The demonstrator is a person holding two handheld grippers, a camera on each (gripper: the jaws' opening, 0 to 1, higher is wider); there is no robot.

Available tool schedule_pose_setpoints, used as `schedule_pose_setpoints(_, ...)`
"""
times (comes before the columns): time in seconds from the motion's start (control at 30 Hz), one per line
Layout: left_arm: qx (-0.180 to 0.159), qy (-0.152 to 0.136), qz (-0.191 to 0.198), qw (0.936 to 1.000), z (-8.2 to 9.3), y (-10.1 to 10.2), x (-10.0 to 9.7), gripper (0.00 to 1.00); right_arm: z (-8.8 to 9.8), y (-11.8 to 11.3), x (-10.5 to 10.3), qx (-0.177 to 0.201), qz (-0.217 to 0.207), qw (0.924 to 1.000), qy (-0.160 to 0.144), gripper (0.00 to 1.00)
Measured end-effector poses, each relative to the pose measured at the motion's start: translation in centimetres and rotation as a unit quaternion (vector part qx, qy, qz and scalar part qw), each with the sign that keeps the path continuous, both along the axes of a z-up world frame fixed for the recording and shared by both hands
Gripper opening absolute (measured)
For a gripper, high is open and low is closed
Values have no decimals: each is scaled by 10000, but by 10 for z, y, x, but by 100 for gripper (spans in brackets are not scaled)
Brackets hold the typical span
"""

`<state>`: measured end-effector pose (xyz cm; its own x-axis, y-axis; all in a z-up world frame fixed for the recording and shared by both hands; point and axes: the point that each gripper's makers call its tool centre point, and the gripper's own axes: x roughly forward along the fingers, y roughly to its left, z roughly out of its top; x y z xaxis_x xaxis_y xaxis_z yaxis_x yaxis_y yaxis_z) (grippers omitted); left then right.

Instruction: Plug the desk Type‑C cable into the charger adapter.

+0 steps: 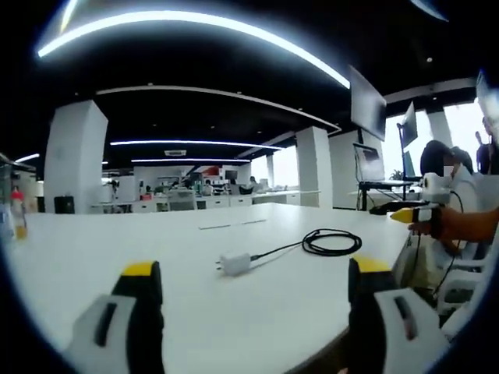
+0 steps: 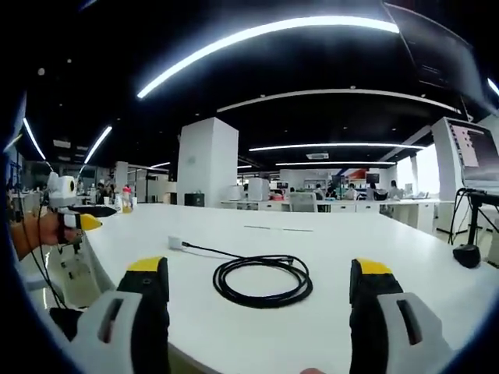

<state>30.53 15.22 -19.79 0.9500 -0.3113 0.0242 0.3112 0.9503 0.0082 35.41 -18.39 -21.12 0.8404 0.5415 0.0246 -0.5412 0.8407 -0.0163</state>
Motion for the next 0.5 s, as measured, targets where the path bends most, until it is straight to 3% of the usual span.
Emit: schedule_pose_setpoints(0.5,-13,44,23,10000,-7,0,-10,100,-10,5,-11,163,-23,9997,163,97)
